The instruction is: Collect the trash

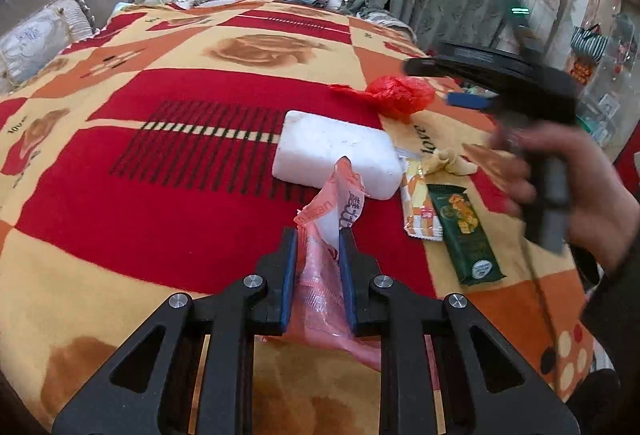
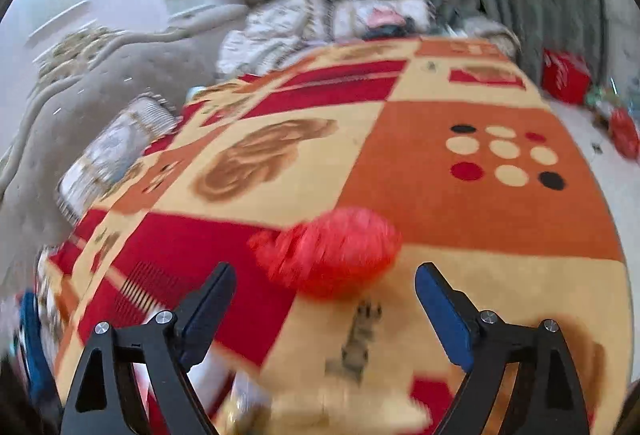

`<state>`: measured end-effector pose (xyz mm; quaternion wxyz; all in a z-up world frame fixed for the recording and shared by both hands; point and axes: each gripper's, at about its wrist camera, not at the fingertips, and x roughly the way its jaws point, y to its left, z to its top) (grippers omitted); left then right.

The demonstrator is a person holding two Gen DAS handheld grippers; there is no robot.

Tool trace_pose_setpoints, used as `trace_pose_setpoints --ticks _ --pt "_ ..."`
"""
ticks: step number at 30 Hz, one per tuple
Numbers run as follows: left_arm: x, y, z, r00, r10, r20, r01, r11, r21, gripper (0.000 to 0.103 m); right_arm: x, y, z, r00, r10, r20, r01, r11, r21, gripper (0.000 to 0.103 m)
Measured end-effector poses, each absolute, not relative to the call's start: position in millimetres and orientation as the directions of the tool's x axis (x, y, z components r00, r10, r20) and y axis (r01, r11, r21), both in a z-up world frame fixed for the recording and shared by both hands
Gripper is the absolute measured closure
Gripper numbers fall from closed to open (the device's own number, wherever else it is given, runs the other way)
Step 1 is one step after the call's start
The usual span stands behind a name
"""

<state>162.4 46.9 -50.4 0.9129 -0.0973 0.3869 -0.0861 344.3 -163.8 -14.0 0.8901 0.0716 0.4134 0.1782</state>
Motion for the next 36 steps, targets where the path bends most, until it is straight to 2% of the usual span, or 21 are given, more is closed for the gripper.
trace_pose_setpoints --ticks 4,6,7,8,9,12,21,28,30,32,36 --pt "163 48 -50 0.682 -0.256 -0.686 0.098 0.96 -0.261 0.085 384 -161 -38 0.512 0.374 -0.774 -0.145 0.925 0.351 0.014" --pt "163 48 -49 0.682 -0.261 -0.684 0.102 0.959 -0.264 0.085 389 -153 -45 0.466 0.351 -0.812 -0.148 0.936 0.32 0.016" --pt "162 49 -49 0.683 -0.261 -0.682 0.101 0.959 -0.266 0.085 387 -146 -45 0.47 0.326 -0.82 -0.18 0.945 0.273 0.031" --pt "162 49 -48 0.684 -0.262 -0.681 0.101 0.958 -0.267 0.085 383 -141 -42 0.482 0.334 -0.81 -0.22 0.941 0.258 0.057" --pt "162 50 -48 0.685 -0.262 -0.68 0.1 0.958 -0.269 0.085 377 -138 -38 0.476 0.373 -0.797 -0.26 0.925 0.277 0.067" --pt "161 50 -48 0.688 -0.263 -0.676 0.1 0.958 -0.27 0.085 357 -139 -20 0.524 0.347 -0.778 -0.285 0.932 0.223 0.067" --pt "150 43 -44 0.709 -0.224 -0.669 0.105 0.971 -0.214 0.085 246 -223 25 0.622 0.394 -0.677 -0.295 0.918 0.264 0.067" --pt "125 19 -31 0.7 -0.162 -0.696 0.046 0.982 -0.183 0.085 141 -273 4 0.744 0.388 -0.543 -0.288 0.921 0.263 0.067" --pt "118 5 -26 0.696 -0.132 -0.706 0.027 0.987 -0.158 0.085 134 -280 -8 0.722 0.367 -0.586 -0.25 0.929 0.273 0.067" --pt "113 -5 -22 0.681 -0.11 -0.724 -0.008 0.987 -0.159 0.085 134 -283 -9 0.7 0.414 -0.582 -0.269 0.908 0.321 0.067" --pt "110 -23 -15 0.663 -0.07 -0.746 -0.039 0.991 -0.127 0.085 128 -272 -2 0.716 0.387 -0.581 -0.317 0.922 0.224 0.067"
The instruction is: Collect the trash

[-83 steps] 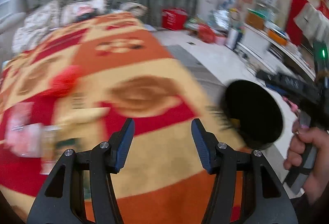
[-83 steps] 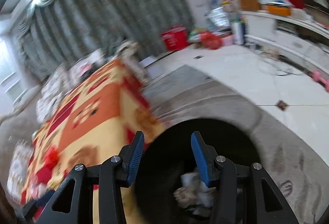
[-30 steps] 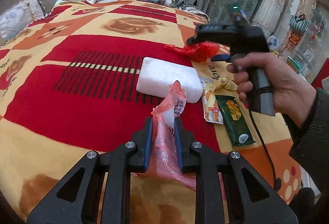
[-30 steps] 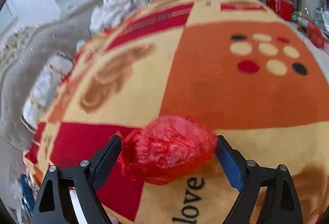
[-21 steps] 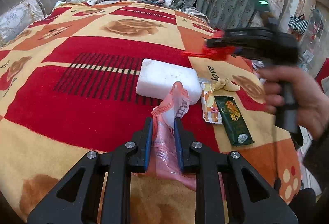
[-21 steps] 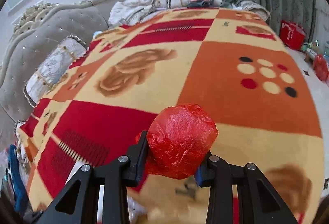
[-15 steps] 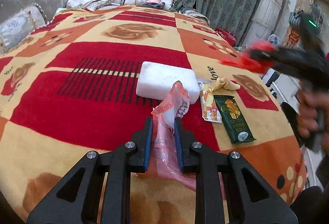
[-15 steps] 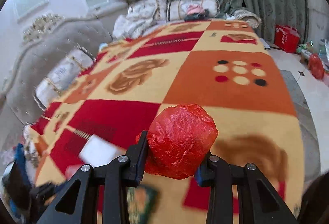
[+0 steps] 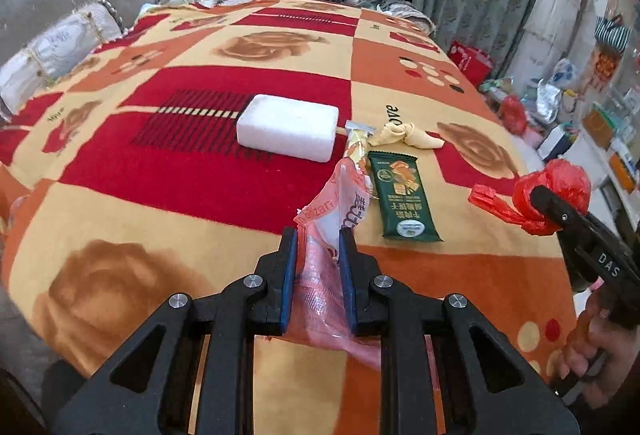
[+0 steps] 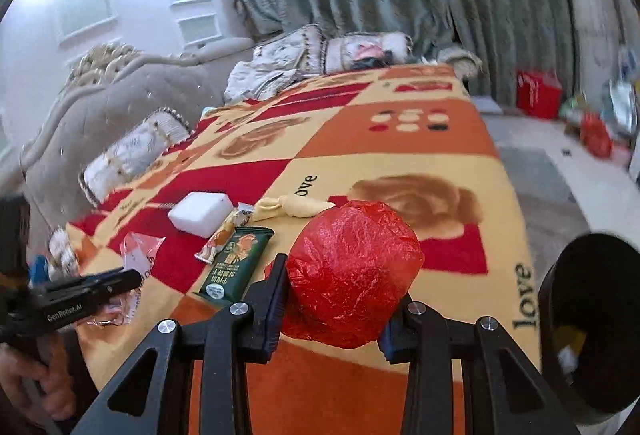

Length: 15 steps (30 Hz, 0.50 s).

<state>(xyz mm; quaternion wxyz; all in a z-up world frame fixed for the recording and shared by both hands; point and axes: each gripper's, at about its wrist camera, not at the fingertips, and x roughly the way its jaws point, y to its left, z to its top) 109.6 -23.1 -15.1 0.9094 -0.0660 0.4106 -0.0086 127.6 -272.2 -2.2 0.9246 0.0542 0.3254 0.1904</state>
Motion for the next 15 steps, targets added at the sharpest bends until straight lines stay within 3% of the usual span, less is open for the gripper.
trace_pose_setpoints --ticks 15 --pt "89 -40 -3 0.659 -0.007 -0.752 -0.046 0.998 -0.049 0.085 105 -266 -3 0.696 0.422 -0.581 -0.388 0.902 0.19 0.067"
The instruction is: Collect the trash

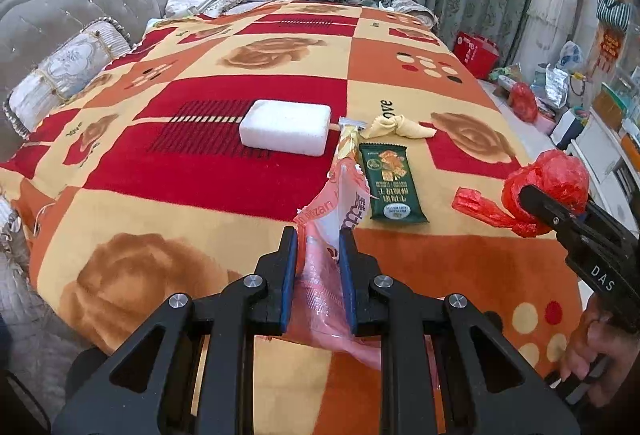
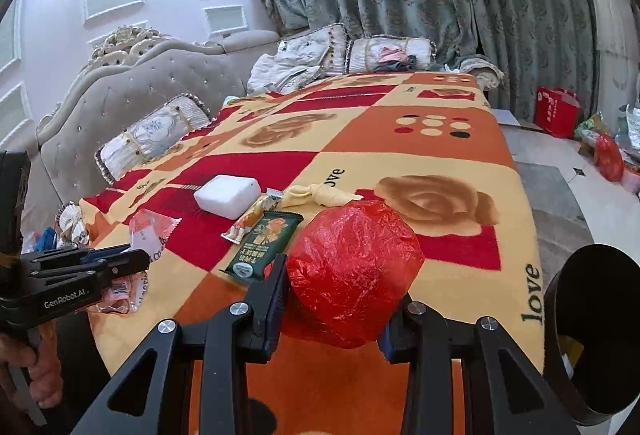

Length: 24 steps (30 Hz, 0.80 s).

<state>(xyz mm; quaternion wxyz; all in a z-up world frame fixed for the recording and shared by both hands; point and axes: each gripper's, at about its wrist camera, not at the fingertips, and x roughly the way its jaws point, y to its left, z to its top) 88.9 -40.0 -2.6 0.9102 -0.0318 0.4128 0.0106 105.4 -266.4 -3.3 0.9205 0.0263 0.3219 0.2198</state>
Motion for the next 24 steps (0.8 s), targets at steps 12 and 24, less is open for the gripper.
trace_pose_setpoints --ticks 12,24 --pt "88 -46 -8 0.653 -0.004 -0.757 -0.038 0.999 -0.038 0.085 101 -275 -3 0.707 0.404 -0.581 -0.367 0.911 0.187 0.067" --pt "88 -48 -11 0.653 0.006 -0.758 -0.037 0.999 -0.023 0.085 101 -276 -1 0.713 0.398 -0.578 -0.362 0.914 0.182 0.067"
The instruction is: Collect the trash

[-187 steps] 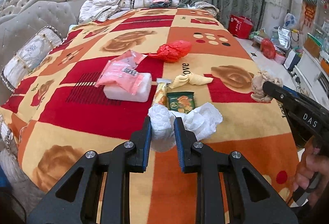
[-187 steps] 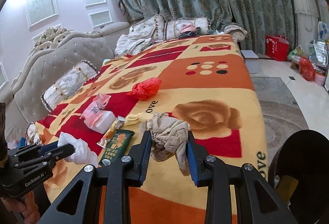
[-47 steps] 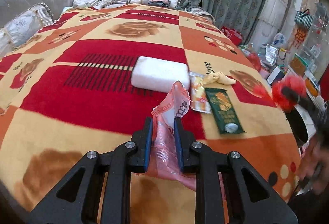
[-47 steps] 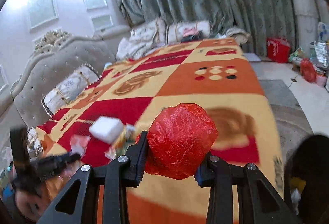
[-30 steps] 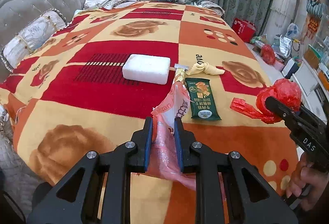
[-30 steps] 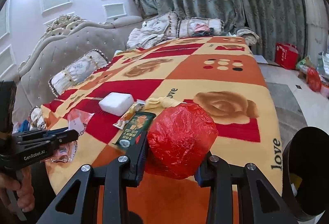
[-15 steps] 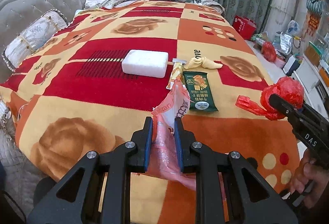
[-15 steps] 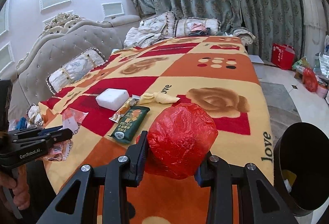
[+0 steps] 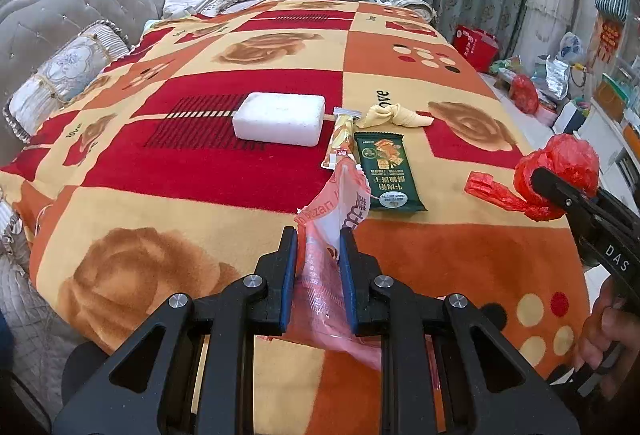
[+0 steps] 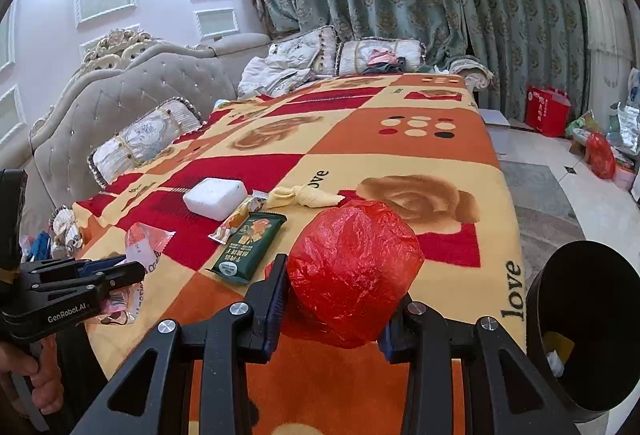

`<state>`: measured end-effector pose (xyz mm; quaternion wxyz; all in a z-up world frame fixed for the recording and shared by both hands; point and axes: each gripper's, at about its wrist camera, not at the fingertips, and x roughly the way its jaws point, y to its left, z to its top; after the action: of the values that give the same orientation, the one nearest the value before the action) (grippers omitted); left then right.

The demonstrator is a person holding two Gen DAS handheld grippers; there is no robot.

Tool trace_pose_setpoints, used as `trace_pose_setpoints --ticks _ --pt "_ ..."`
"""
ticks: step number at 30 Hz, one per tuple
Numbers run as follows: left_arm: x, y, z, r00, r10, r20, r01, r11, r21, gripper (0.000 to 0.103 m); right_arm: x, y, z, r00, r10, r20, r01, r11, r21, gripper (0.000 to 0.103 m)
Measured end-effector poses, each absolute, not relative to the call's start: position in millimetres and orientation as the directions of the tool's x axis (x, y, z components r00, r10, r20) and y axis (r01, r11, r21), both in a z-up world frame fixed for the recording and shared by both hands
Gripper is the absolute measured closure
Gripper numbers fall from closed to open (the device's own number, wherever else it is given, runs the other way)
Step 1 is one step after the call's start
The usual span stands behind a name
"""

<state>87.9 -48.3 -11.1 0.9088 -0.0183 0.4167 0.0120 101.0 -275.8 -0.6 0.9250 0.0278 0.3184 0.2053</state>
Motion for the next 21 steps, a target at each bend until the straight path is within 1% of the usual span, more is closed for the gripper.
trace_pose_setpoints --ticks 13,21 --pt "85 -53 -5 0.667 0.016 -0.745 -0.023 1.0 0.001 0.085 100 -285 1 0.727 0.373 -0.576 -0.328 0.926 0.185 0.067" --pt "85 -72 -3 0.673 -0.035 -0.739 0.049 0.999 -0.003 0.085 101 -297 -1 0.73 0.354 -0.584 -0.3 0.935 0.191 0.067"
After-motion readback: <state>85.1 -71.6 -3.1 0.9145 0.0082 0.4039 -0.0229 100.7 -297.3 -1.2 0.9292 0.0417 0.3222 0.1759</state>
